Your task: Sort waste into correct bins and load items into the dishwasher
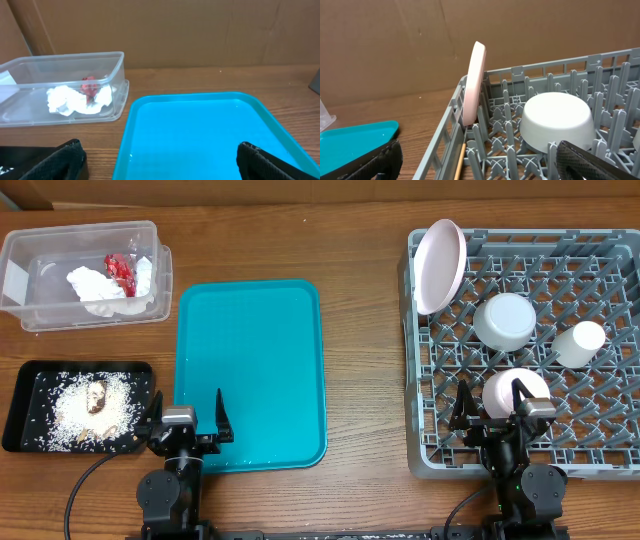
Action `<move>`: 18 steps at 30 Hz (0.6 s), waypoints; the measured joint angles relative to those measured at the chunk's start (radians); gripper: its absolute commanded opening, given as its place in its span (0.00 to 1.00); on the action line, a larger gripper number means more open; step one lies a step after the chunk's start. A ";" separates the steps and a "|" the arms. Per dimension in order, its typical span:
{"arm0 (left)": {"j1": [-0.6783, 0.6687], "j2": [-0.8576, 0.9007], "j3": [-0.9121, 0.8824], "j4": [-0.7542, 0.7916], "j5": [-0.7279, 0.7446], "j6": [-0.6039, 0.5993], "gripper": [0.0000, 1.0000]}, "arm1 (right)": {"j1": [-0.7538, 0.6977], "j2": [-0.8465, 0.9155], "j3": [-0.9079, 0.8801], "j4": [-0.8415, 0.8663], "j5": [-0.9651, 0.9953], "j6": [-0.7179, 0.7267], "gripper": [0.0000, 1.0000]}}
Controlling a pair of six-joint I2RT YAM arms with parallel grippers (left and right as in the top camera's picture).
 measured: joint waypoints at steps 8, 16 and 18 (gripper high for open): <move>0.000 0.000 0.000 0.000 0.000 0.021 1.00 | 0.000 0.000 0.000 0.000 0.000 0.000 1.00; 0.000 0.000 0.000 0.000 0.000 0.022 1.00 | 0.000 0.000 0.000 0.001 0.000 0.000 1.00; 0.000 0.000 0.000 0.000 0.000 0.022 1.00 | 0.000 0.000 0.000 0.000 0.000 0.000 1.00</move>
